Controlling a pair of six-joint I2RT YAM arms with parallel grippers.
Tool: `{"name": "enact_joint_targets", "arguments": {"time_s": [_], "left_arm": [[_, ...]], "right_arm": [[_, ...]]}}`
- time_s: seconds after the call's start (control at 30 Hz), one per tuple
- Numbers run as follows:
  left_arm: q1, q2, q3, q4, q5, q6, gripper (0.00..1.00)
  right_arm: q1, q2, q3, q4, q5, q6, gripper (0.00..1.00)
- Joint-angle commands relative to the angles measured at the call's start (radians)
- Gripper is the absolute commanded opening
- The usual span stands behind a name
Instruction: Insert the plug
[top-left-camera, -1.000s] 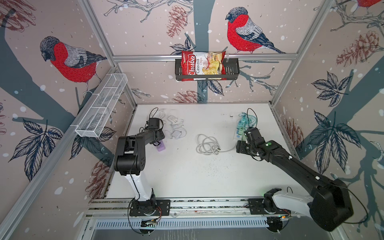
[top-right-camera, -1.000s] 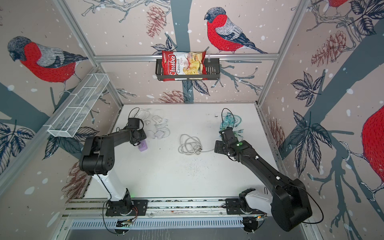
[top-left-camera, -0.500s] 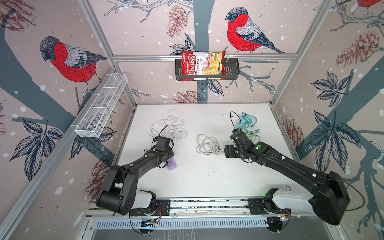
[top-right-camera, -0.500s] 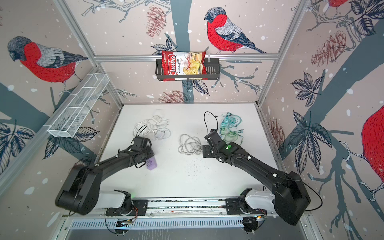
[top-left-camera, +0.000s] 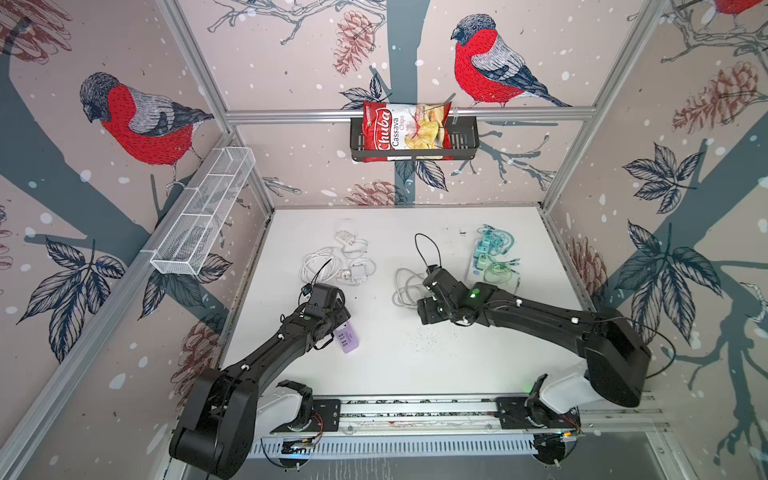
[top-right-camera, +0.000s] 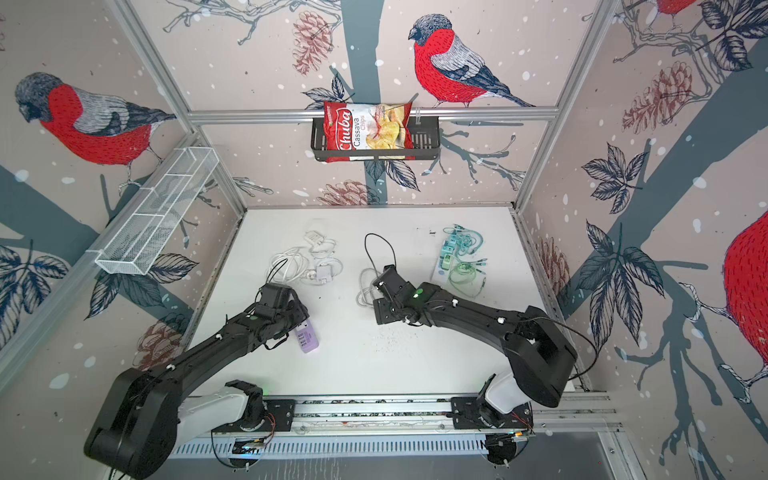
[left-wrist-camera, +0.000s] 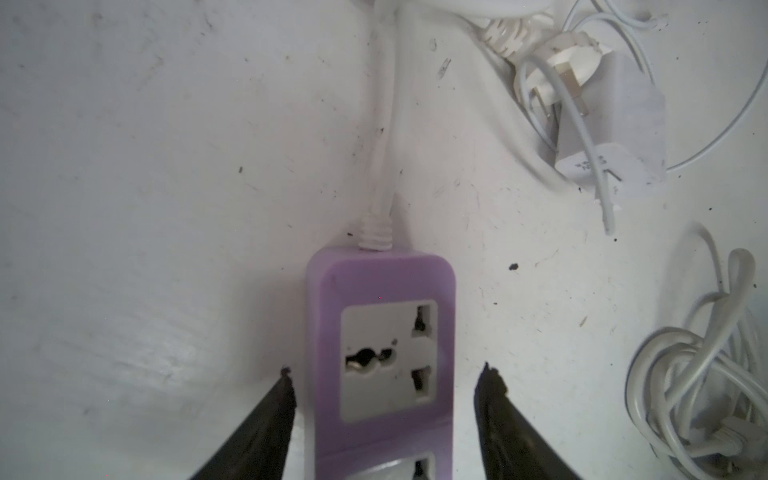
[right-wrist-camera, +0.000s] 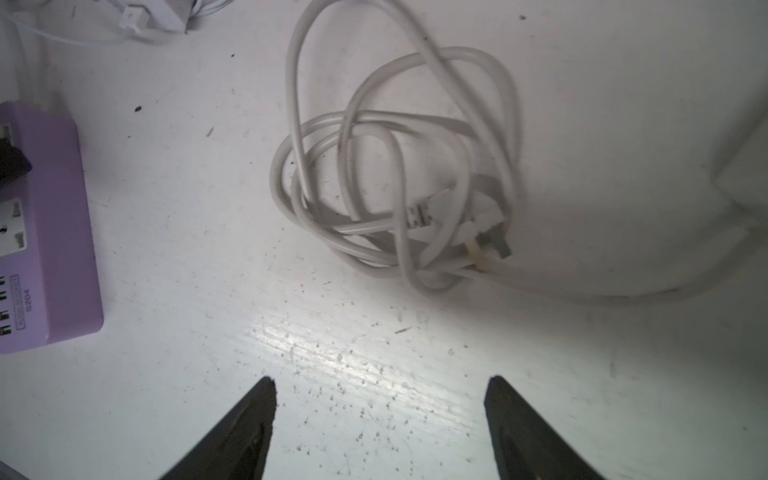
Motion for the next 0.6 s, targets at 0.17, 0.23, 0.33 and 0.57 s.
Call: {"name": "enact_joint_targets", "arguments": {"time_s": [0.17, 0.23, 0.33, 0.57], "left_arm": [[0.000, 0.021, 0.077, -0.050, -0.067, 0.063, 0.75], [0.001, 0.015, 0.108, -0.077, -0.129, 0.080, 0.76], [0.023, 0.017, 0.161, -0.105, -0.181, 0.130, 0.78], [0.184, 0.102, 0.295, -0.066, -0.071, 0.269, 0.78]], "right_arm": [[0.146, 0.143, 0.121, 0.056, 0.005, 0.047, 0.80], [0.174, 0.168, 0.147, 0.077, -0.002, 0.049, 0.80], [0.203, 0.204, 0.169, 0.133, -0.020, 0.063, 0.80], [0.279, 0.317, 0.243, 0.242, 0.010, 0.103, 0.80]]}}
